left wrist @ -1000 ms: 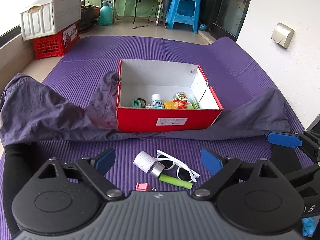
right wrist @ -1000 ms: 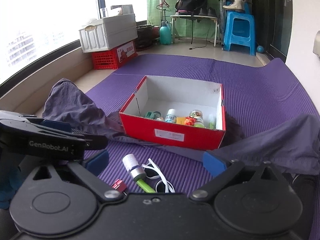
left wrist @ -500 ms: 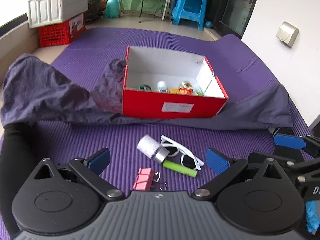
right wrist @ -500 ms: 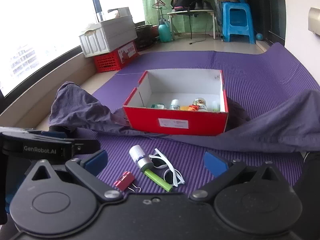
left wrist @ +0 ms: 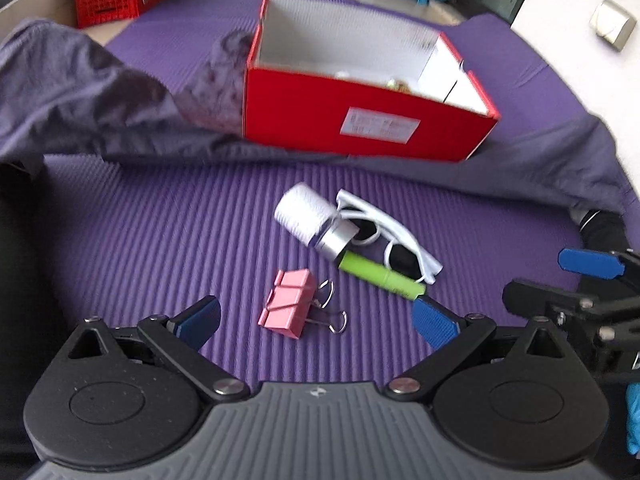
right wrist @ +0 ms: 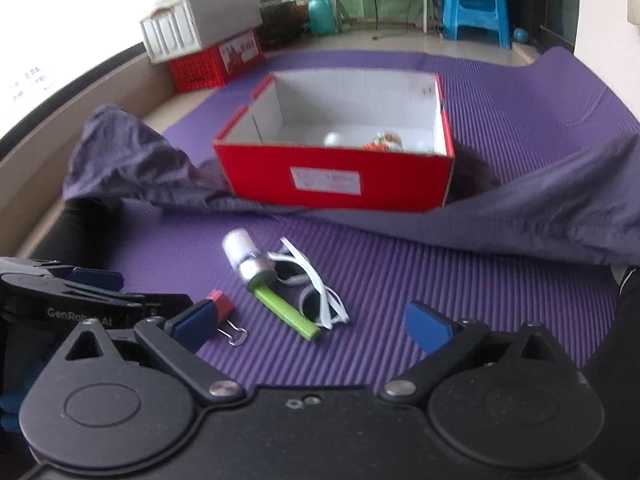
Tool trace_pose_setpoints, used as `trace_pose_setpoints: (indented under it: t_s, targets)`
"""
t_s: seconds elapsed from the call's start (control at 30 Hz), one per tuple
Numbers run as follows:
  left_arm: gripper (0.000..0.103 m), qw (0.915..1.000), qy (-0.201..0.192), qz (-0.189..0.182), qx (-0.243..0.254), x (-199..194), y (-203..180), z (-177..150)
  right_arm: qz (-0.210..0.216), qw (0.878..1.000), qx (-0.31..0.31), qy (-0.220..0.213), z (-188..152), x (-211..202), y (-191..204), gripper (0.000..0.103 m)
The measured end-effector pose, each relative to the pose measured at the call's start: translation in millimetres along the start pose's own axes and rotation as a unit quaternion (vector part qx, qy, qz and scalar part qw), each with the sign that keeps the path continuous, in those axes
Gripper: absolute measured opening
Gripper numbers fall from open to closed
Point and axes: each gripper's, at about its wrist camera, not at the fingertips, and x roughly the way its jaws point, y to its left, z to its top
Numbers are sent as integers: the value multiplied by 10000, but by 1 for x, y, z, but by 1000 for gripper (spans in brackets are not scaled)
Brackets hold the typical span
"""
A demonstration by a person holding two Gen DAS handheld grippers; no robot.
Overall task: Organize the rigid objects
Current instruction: 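Withdraw both tools from the box toward the items on the mat, then grasp the white sunglasses with the right tool while the left tool grasps the pink binder clip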
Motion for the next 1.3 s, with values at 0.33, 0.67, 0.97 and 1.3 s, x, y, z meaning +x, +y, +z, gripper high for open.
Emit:
trace_pose_setpoints:
  t_s: [0.33, 0.67, 0.97, 1.3]
  targets:
    - [103, 9996, 37, 282, -46, 40, 7, -4, -202, 9986, -109, 474, 5, 57, -6, 81]
    - [102, 9984, 194, 506, -152, 67, 26, -14, -196, 9952, -416, 863, 15, 104, -3, 70]
    - [96, 9987, 78, 500, -110, 66, 25, -17, -167, 9922, -718, 1009, 25, 131, 8, 55]
    - [74, 9988, -87, 468, 137, 65, 15, -20, -181, 9905, -848, 1070, 27, 145, 14, 29]
